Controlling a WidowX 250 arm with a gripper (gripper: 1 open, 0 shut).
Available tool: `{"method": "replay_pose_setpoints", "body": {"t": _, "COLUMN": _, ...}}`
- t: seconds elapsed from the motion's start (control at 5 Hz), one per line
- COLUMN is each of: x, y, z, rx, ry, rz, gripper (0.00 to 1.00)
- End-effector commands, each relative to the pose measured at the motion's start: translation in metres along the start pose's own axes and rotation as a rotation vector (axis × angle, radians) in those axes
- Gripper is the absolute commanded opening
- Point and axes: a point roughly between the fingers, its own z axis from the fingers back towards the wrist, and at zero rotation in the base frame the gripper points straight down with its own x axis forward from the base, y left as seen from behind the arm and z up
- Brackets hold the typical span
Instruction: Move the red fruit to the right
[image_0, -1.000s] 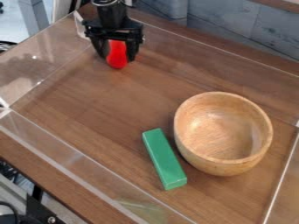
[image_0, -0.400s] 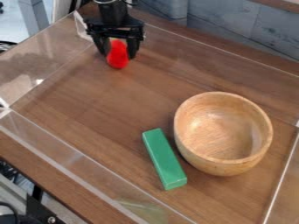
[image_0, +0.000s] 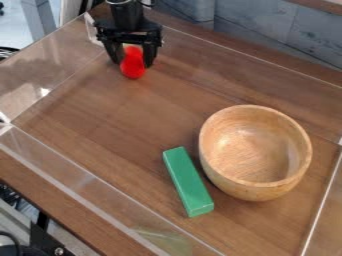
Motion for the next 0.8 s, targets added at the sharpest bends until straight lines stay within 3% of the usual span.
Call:
{"method": "replay_pose_setpoints", "body": {"t": 0.0, "x": 0.013, "y": 0.004, "z": 0.019, "rx": 0.002, "ry": -0.056, "rz": 0.019, "gripper": 1.0}}
{"method": "replay_pose_setpoints", "body": {"t": 0.2, "x": 0.016, "y": 0.004, "z": 0.005, "rx": 0.023, "ry": -0.034, "rz": 0.025, "gripper": 1.0}}
{"method": "replay_pose_setpoints", "body": {"t": 0.4, "x": 0.018, "y": 0.003, "z": -0.003, "rx": 0.038, "ry": -0.021, "rz": 0.028, "gripper": 0.0}}
{"method": "replay_pose_setpoints", "body": {"t": 0.6, "x": 0.025, "y": -0.01, "z": 0.007, "rx": 0.039, "ry": -0.045, "rz": -0.001, "gripper": 0.0}}
